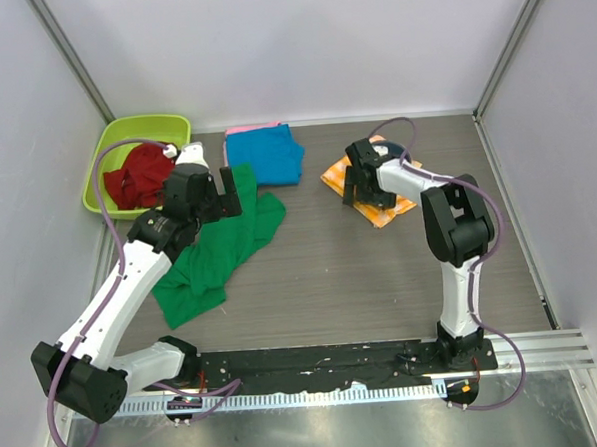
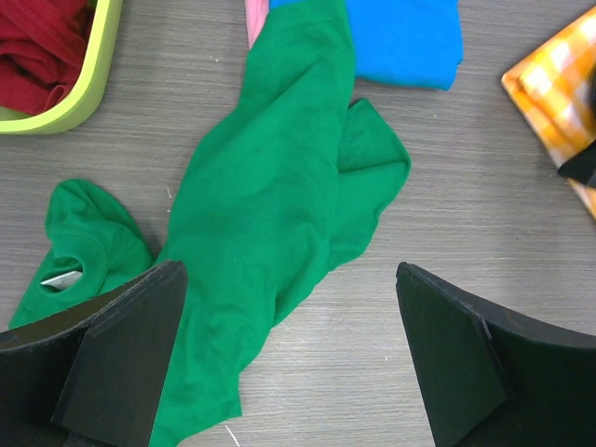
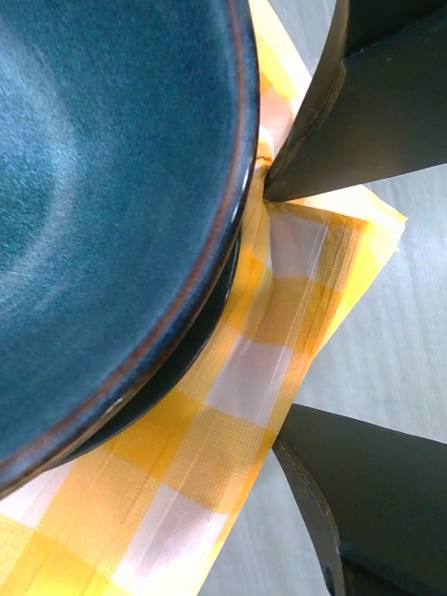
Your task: Fold and stack the t-shirts
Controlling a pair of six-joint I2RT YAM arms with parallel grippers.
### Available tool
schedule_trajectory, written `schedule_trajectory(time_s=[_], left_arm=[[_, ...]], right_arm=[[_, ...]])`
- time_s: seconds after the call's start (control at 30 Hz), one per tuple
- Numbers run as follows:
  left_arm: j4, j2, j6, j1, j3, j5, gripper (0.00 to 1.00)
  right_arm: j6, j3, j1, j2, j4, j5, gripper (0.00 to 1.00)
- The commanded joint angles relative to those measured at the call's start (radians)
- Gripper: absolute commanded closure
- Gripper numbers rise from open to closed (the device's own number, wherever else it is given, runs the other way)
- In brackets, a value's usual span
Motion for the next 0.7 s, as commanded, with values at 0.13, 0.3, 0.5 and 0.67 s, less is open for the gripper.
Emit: schedule_trajectory(time_s=[0.13,0.3,0.5,0.67], left_arm=[[0.03,-0.029,-0.002,0.002,-0.007,-0.015,0.0],[0.035,-0.021,-0.003,0.001,-0.006,-0.011,0.0],[0.033,-0.006,0.003,0.001,-0.003,-0.012,0.0],[0.033,0.003,0.009,0.001,-0.003,-0.029,0.0]], right_arm=[[0.02,0.196,-0.168,0.209,-0.137,0.236,0.05],[0.035,0.325,-0.254,0.294,-0.183,0.235,0.05],[0.084,0.486,-0.336,0.382,-0.211,0.219,0.05],[0.109,0.685,-0.359,0.514,-0.283,0.198,0.05]])
